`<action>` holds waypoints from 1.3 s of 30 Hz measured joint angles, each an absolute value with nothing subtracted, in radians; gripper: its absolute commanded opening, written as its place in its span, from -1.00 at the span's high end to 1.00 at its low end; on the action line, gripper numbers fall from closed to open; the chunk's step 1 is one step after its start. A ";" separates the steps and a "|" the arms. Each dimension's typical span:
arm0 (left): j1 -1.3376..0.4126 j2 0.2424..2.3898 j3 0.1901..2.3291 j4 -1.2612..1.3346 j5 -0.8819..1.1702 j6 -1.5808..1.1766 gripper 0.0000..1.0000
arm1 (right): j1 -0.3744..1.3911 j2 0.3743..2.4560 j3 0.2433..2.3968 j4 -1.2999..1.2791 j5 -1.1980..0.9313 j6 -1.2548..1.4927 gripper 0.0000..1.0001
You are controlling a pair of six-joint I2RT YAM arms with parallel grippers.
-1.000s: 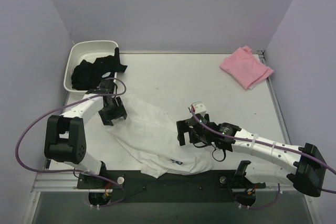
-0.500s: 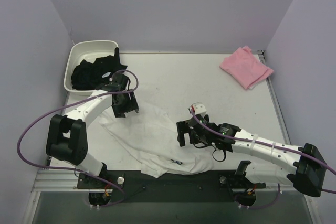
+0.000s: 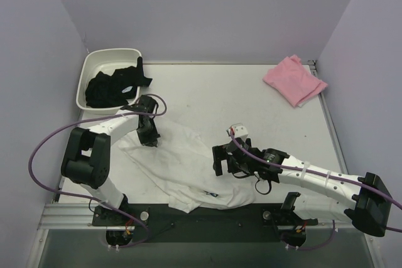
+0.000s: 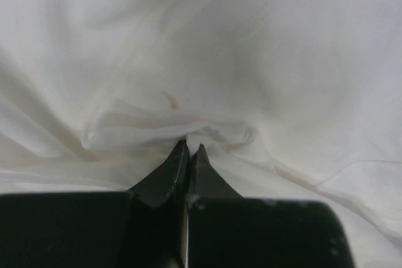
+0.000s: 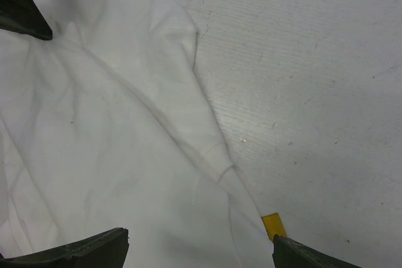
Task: Fold and stack the t-shirts
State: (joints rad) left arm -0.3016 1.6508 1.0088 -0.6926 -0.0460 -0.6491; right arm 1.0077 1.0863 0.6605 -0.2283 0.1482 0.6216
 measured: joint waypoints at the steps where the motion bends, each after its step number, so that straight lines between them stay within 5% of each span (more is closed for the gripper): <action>1: -0.301 1.651 1.006 -0.690 -0.047 -0.648 1.00 | 1.008 1.086 0.661 -0.229 0.148 0.622 -1.00; 7: -0.299 1.602 1.036 -0.732 -0.047 -0.642 1.00 | 1.008 1.084 0.661 -0.248 0.151 0.625 -1.00; 16: -0.300 1.256 1.549 -0.894 -0.052 -0.604 1.00 | 1.008 1.076 0.661 -0.279 0.175 0.625 -1.00; 23: -0.300 0.753 1.390 -1.065 -0.088 -0.624 1.00 | 1.010 1.066 0.661 -0.291 0.184 0.625 -1.00; 27: -0.300 0.657 1.331 -1.227 -0.127 -0.654 1.00 | 1.015 1.068 0.661 -0.300 0.188 0.624 -1.00; 28: -0.300 0.648 1.327 -1.249 -0.130 -0.663 0.72 | 1.015 1.071 0.662 -0.301 0.188 0.624 -1.00; 29: -0.299 0.632 1.314 -1.271 -0.131 -0.676 -0.64 | 1.016 1.078 0.665 -0.303 0.189 0.623 -1.00; 30: -0.299 0.611 1.299 -1.287 -0.131 -0.684 -0.93 | 1.016 1.083 0.666 -0.304 0.190 0.622 -1.00; 39: -0.285 0.527 1.250 -1.343 -0.118 -0.701 -0.95 | 1.022 1.137 0.749 -0.322 0.203 0.599 -1.00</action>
State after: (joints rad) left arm -0.2852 0.5274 1.2503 -1.3434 -0.1184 -0.7010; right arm 1.0218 1.1374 0.7486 -0.3218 0.2028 0.5991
